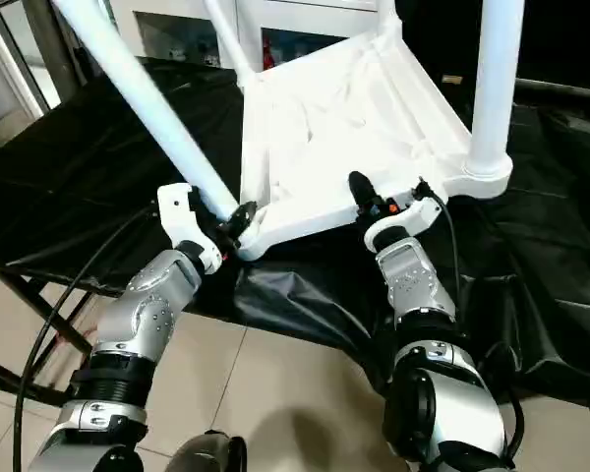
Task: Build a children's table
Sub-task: Flip table
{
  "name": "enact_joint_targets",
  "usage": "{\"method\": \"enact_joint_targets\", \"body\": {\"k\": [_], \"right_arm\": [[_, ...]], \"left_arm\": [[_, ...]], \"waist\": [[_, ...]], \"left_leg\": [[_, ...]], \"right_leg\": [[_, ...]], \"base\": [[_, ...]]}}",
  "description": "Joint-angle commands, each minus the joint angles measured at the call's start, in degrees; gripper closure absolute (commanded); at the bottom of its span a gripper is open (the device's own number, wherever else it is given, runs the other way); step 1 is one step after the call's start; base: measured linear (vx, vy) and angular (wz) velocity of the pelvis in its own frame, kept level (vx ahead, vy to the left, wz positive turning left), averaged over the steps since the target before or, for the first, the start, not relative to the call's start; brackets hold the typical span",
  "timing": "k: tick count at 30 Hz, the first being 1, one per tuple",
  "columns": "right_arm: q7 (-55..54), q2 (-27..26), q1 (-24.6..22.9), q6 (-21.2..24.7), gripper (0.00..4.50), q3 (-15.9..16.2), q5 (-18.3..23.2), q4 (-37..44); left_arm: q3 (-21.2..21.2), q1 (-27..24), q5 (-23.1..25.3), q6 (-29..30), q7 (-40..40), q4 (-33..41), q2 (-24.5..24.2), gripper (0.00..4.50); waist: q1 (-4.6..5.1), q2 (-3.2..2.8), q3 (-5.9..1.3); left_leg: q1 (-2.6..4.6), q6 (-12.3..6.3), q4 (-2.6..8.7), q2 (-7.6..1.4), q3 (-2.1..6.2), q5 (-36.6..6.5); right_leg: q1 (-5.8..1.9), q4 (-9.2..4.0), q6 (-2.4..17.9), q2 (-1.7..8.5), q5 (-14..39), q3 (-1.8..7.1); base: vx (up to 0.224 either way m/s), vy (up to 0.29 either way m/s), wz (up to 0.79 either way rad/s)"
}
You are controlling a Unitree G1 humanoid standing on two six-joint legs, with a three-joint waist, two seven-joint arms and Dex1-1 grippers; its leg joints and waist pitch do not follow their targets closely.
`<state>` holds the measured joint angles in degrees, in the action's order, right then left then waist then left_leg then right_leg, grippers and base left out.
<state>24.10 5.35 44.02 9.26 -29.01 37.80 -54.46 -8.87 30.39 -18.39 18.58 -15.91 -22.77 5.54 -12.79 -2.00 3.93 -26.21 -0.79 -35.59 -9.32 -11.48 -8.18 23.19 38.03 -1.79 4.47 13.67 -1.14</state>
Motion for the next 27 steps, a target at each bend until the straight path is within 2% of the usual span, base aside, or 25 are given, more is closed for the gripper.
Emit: {"method": "enact_joint_targets", "body": {"k": [1, 2, 3, 4, 8, 9, 10, 12, 15, 16, 17, 18, 19, 20, 21, 23, 24, 27], "right_arm": [[-2.06, 1.34, 1.32, -3.3, 2.28, 0.16, -2.1, 1.17], [-4.17, 2.35, 1.5, -5.37, 2.28, -0.55, -2.72, 0.92], [-4.41, 2.52, 1.53, -5.5, 2.28, -0.74, -2.66, 0.91], [-6.02, 3.82, 1.82, -6.69, 2.28, -1.91, -2.4, 0.78], [-9.04, 6.27, 2.38, -8.95, 2.29, -3.94, -2.15, 0.36], [-9.29, 6.9, 2.45, -9.18, 2.3, -4.46, -1.83, 0.53], [-9.75, 7.91, 2.34, -9.74, 2.3, -4.9, -1.83, 1.2], [-9.84, 8.28, 2.27, -9.94, 2.31, -5.04, -1.78, 1.48], [-10.67, 9.43, 1.66, -10.43, 2.35, -3.21, -4.16, 2.02], [-11.09, 9.9, 1.2, -10.62, 2.35, -1.46, -6.26, 2.61], [-11.43, 10.45, 0.43, -9.87, 2.35, 1.13, -8.98, 4.28], [-11.38, 10.51, 0.26, -9.45, 2.35, 1.56, -9.31, 4.86], [-11.27, 10.58, 0.16, -8.91, 2.36, 1.93, -9.44, 5.45], [-11.2, 10.93, -0.5, -8.1, 2.36, 3.65, -10.99, 7.52], [-11.2, 10.94, -0.51, -8.08, 2.36, 3.7, -11.04, 7.57], [-11.12, 11.17, -0.68, -7.9, 2.36, 4.36, -11.67, 8.1], [-11.19, 11.47, -0.88, -7.71, 2.36, 5.06, -12.29, 8.76], [-12.23, 12.98, -1.86, -7.16, 2.36, 7.66, -15.34, 11.66]], "left_arm": [[-0.01, 1.59, -1.08, 0.23, -0.85, 1.48, 0.21, 1.23], [0.18, 0.98, -0.81, 1.25, -0.54, 2.55, -0.6, 1.13], [0.18, 0.82, -0.85, 1.48, -0.53, 2.79, -0.7, 0.99], [0.1, -0.39, -0.96, 3.17, -0.27, 4.41, -1.48, 0.9], [0.1, -3.19, -1.97, 7.68, -0.2, 8.16, -3.02, 0.62], [0.38, -4.31, -2.28, 8.69, -0.61, 9.58, -3.53, 0.47], [0.87, -6.12, -2.3, 10.12, -0.94, 11.67, -4.34, 0.4], [1.18, -6.8, -2.17, 10.53, -1.08, 12.49, -4.69, 0.36], [3.68, -8.24, -0.48, 10.7, -2.68, 14.64, -6.37, 0.01], [5.27, -8.6, 0.91, 10.4, -3.19, 15.5, -7.23, 0.0], [8.59, -8.89, 4.52, 7.65, -3.99, 16.61, -8.92, 0.0], [9.66, -8.91, 5.74, 6.5, -4.31, 16.85, -9.49, 0.0], [11.11, -8.92, 7.22, 5.17, -4.64, 17.33, -10.29, 0.0], [13.34, -8.42, 9.56, 3.96, -4.59, 18.54, -11.35, 0.0], [13.4, -8.41, 9.62, 3.94, -4.58, 18.58, -11.38, 0.0], [14.09, -8.19, 10.07, 3.77, -4.64, 19.27, -11.69, 0.0], [14.98, -7.77, 10.44, 3.62, -4.94, 20.48, -12.04, 0.0], [18.73, -6.22, 12.03, 3.32, -7.54, 25.14, -13.8, 0.0]], "waist": [[0.17, 0.36, -5.82], [0.11, 0.06, -5.84], [0.15, 0.1, -5.81], [-0.04, -0.23, -5.79], [-0.36, -0.14, -5.62], [-0.52, -0.59, -5.57], [-0.85, -0.44, -5.52], [-1.13, -0.6, -5.54], [-1.19, -0.68, -5.76], [-1.24, -0.64, -5.71], [-1.11, -0.49, -5.63], [-1.24, -0.53, -5.6], [-0.71, -0.38, -5.54], [-0.51, -0.4, -5.55], [-0.4, -0.4, -5.58], [0.62, -0.26, -5.65], [0.62, -0.26, -5.65], [1.13, -0.14, -5.86]], "left_leg": [[3.32, -1.68, 3.72, -3.97, 2.18, -9.17], [3.39, -1.37, 3.77, -4.02, 2.23, -9.7], [3.51, -0.9, 3.92, -4.13, 2.21, -10.51], [3.64, -0.28, 3.96, -4.14, 2.2, -11.49], [4.06, 0.94, 4.08, -4.14, 1.92, -13.91], [4.07, 1.01, 4.02, -4.03, 1.85, -14.32], [4.05, 1.22, 4.18, -4.16, 1.84, -15.42], [4.07, 1.5, 4.29, -4.15, 1.79, -15.92], [3.88, 2.74, 4.67, -4.3, 2.11, -15.92], [3.74, 3.11, 4.85, -4.29, 2.21, -16.16], [3.64, 3.27, 4.91, -4.23, 2.19, -16.46], [3.63, 3.19, 5.04, -4.28, 2.35, -16.93], [3.29, 3.51, 5.29, -4.16, 2.43, -17.15], [3.36, 3.78, 5.32, -4.15, 2.43, -17.4], [3.31, 3.82, 5.36, -4.14, 2.48, -17.34], [3.2, 3.53, 5.16, -3.83, 2.16, -16.39], [3.2, 3.53, 5.16, -3.83, 2.16, -16.39], [3.14, 1.26, 4.67, -3.75, 1.94, -12.12]], "right_leg": [[-1.68, -3.66, 14.46, 4.47, -7.83, 0.96], [-1.64, -3.67, 14.3, 4.52, -7.25, 0.97], [-1.47, -3.76, 14.06, 4.46, -6.63, 0.97], [-1.4, -3.81, 13.99, 4.54, -5.87, 0.98], [-1.12, -4.22, 13.63, 4.49, -2.3, 0.88], [-0.99, -4.41, 13.5, 4.5, -1.43, 0.88], [-1.12, -4.78, 12.43, 4.77, 0.84, 0.81], [-1.0, -5.03, 11.13, 4.78, 2.92, 0.74], [-0.97, -4.84, 9.36, 4.6, 3.5, 0.49], [-0.91, -4.9, 8.78, 4.67, 3.79, 0.42], [-0.87, -5.03, 8.46, 4.61, 4.36, 0.4], [-0.9, -5.21, 7.84, 4.74, 5.13, 0.45], [-1.16, -5.31, 6.99, 4.83, 6.62, 0.4], [-1.08, -5.43, 6.57, 4.92, 7.34, 0.46], [-1.09, -5.43, 6.33, 4.85, 7.39, 0.45], [-1.11, -5.35, 7.26, 4.9, 5.7, 0.43], [-1.11, -5.35, 7.26, 4.9, 5.7, 0.43], [-1.28, -4.99, 8.62, 4.67, 1.93, 0.31]], "base": [[0.0, 0.0, 0.0], [0.0, 0.0, 0.0], [0.0, 0.0, 0.0], [0.0, 0.0, 0.0], [0.0, 0.0, 0.0], [0.0, 0.0, 0.0], [0.0, 0.0, 0.0], [0.0, 0.0, 0.0], [0.0, 0.0, 0.0], [0.0, 0.0, 0.0], [0.0, 0.0, 0.0], [0.0, 0.0, 0.0], [0.0, 0.0, 0.0], [0.0, 0.0, 0.0], [0.0, 0.0, 0.0], [0.0, 0.0, 0.0], [0.0, 0.0, 0.0], [0.0, 0.0, 0.0]]}}
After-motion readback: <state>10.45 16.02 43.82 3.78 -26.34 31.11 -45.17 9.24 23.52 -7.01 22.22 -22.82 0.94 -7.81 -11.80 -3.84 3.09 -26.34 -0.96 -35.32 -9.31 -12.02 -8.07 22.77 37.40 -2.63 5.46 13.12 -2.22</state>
